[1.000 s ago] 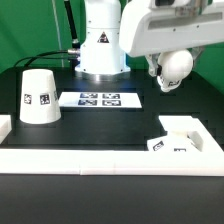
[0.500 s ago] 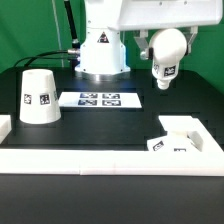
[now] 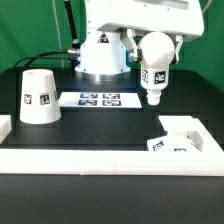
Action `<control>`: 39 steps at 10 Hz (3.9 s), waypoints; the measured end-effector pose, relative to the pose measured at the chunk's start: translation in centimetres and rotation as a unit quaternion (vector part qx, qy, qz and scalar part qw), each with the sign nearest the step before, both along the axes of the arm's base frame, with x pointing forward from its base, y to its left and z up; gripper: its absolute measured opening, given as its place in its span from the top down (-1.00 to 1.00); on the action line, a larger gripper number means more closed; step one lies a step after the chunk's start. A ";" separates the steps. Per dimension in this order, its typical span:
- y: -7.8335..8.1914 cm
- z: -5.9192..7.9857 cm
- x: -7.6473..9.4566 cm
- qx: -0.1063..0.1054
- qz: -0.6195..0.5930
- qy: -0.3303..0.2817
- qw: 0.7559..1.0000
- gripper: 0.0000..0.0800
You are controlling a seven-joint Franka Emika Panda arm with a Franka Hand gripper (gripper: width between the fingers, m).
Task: Assemble lamp
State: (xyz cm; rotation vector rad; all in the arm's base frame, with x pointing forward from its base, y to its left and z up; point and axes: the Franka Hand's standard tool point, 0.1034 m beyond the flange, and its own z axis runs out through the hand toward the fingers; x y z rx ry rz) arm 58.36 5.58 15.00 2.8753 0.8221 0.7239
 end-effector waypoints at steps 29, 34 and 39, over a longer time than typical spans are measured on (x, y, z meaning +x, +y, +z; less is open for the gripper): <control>3.8 -3.5 2.3 0.013 0.012 -0.046 0.999 -0.45; 3.6 -3.3 2.0 0.013 0.011 -0.048 0.999 -0.75; 3.5 -1.8 2.3 0.013 0.011 -0.048 0.999 -0.75</control>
Offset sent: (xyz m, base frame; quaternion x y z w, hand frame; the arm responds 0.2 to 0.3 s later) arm 0.0000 0.0000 0.0000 0.0000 0.0000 0.0000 1.0000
